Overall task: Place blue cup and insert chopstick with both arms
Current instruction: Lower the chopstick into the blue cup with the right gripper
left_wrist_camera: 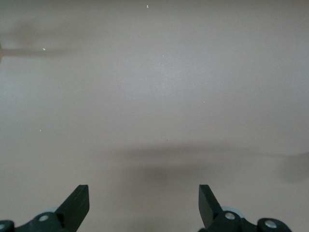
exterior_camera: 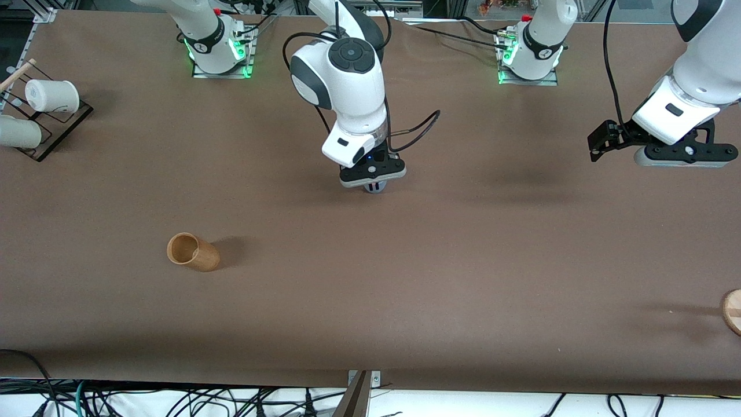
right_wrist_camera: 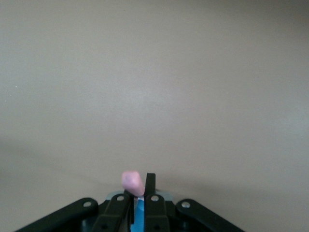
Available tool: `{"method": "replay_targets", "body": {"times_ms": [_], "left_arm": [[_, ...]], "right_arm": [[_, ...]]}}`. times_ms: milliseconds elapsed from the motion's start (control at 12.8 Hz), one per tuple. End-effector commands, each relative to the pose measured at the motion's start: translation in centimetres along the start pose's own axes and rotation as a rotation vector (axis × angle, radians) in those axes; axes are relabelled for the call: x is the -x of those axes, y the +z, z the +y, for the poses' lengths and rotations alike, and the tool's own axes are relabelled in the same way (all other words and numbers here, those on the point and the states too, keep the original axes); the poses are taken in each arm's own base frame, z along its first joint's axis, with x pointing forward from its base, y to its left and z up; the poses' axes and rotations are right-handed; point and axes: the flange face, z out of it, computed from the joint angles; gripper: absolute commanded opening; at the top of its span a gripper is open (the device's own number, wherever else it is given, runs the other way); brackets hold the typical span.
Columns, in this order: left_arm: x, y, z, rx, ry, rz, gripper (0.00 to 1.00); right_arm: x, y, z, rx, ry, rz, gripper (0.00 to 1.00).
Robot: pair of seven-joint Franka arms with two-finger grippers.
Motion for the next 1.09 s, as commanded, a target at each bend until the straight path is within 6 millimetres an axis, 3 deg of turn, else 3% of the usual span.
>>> {"method": "replay_targets", "body": {"times_ms": [0,469,1016], "left_arm": [[-0.7,-0.7,0.0,0.024,-0.004,0.002,1.00],[-0.7,-0.6,-0.1,0.024,-0.004,0.000,1.00],[-0.6,-0.3,-0.5,0.023,-0.008,-0.022,1.00]], "right_arm": [[0.0,-2.4,1.3,-0.010,0.005,-0.013,0.00],[2.0,-1.3,-1.0,-0.011,-0.018,-0.040,0.00],[3.3,2.5,-1.8,0.015,-0.014,-0.080,0.00]]}}
